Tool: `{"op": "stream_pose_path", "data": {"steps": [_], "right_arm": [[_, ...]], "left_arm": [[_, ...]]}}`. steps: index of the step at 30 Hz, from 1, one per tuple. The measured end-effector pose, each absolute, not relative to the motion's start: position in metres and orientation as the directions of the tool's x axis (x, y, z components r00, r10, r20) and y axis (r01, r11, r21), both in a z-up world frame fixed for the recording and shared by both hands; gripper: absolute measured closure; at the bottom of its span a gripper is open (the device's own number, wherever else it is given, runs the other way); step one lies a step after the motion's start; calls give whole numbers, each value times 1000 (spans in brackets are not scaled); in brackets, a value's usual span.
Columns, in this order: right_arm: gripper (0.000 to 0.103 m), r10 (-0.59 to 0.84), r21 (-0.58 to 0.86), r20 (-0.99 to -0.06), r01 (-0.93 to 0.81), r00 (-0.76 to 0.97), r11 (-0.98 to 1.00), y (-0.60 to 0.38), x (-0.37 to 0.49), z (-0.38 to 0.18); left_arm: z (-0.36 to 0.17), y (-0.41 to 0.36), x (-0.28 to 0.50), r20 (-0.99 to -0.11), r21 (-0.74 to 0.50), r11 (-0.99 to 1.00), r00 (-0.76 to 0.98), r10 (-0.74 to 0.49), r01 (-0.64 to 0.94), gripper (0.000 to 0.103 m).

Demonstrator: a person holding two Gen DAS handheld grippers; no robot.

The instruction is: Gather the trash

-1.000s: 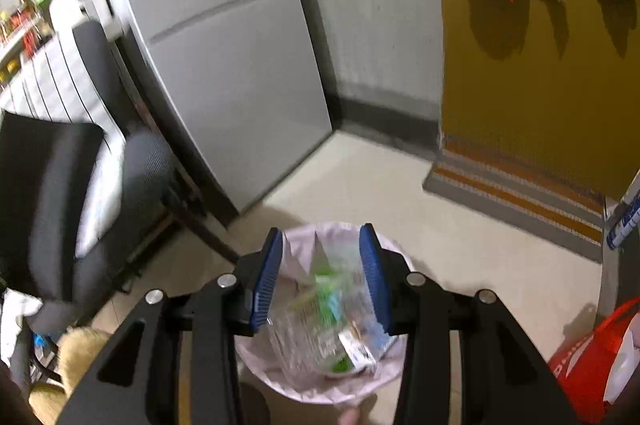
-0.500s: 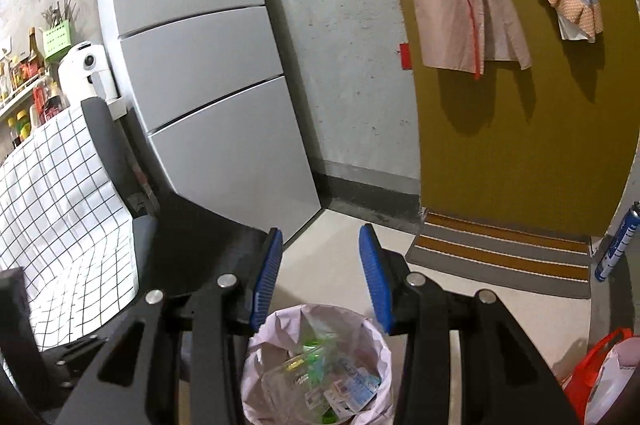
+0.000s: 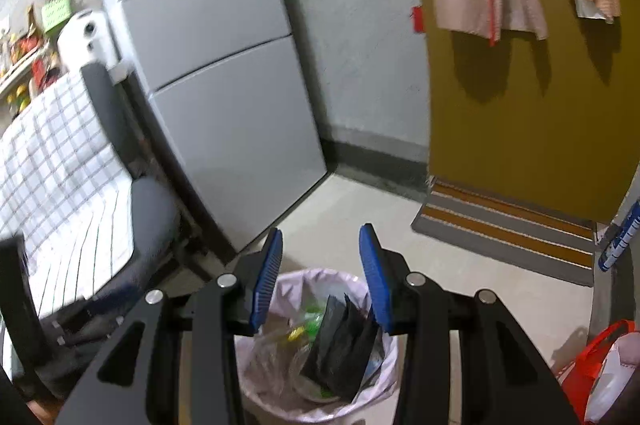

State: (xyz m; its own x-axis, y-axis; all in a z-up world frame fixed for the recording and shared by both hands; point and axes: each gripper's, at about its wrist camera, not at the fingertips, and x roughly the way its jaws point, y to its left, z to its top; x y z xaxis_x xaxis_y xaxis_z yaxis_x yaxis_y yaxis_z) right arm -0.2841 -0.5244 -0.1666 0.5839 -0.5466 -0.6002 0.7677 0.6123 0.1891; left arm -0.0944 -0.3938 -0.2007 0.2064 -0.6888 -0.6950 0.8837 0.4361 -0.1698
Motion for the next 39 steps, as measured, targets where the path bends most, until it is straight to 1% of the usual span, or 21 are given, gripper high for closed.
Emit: {"op": "stream_pose_path", "data": {"steps": [1,3,4,5,6,7,8,10,11,13,15,18,20,23,28,31,35,39], "right_arm": [[63,-534,178,-610,758,586,628,-519,-279,-167],[63,-507,157,-630,736,588,658,-506,-270,-168],[63,-490,151,-642,724,590,673,-501,-265,-169],[62,-464,150,-657,706,594,692,-494,-259,-169],[58,-438,151,-672,690,597,708,-489,-254,-170],[55,-411,151,-690,674,595,723,-484,-249,-171],[54,-378,150,-710,653,594,743,-476,-243,-171],[49,-355,136,-725,628,590,766,-462,-235,-167],[44,-350,128,-726,617,591,777,-455,-232,-164],[28,-345,112,-720,592,602,798,-439,-227,-152],[19,-354,89,-704,571,616,816,-424,-222,-138],[13,-377,49,-675,549,634,835,-404,-216,-116],[7,-377,44,-660,535,649,844,-395,-216,-103],[6,-372,39,-646,516,666,856,-384,-214,-85],[6,-383,-21,-648,487,658,873,-365,-204,-62],[6,-382,-44,-636,463,670,885,-354,-203,-50],[6,-387,-55,-615,452,687,890,-345,-206,-36],[6,-389,-48,-608,457,692,888,-345,-208,-31]], "left_arm": [[-199,-388,-91,-694,-171,448,216,-687,878,41],[-193,-376,-84,-695,-166,482,244,-676,860,36],[-190,-369,-82,-695,-160,497,260,-670,853,29],[-185,-359,-78,-695,-145,521,288,-658,841,28],[-182,-352,-75,-696,-136,535,304,-651,834,27],[-179,-345,-73,-701,-126,551,319,-638,825,24],[-176,-338,-70,-709,-119,564,327,-624,817,16],[-170,-320,-66,-734,-119,590,329,-594,799,15],[-167,-310,-64,-740,-129,595,322,-591,793,15],[-161,-294,-60,-754,-143,616,318,-574,775,14],[-152,-277,-57,-756,-158,624,312,-575,766,11],[-137,-258,-58,-742,-159,624,325,-586,765,9],[-126,-246,-60,-730,-143,633,350,-587,761,8],[-111,-230,-62,-726,-115,655,387,-568,747,7],[-86,-196,-61,-705,-75,701,460,-540,709,6],[-75,-178,-58,-691,-73,736,498,-524,673,6],[-65,-156,-58,-704,-51,785,535,-467,618,6],[-60,-145,-59,-711,-35,804,550,-438,594,6]]}}
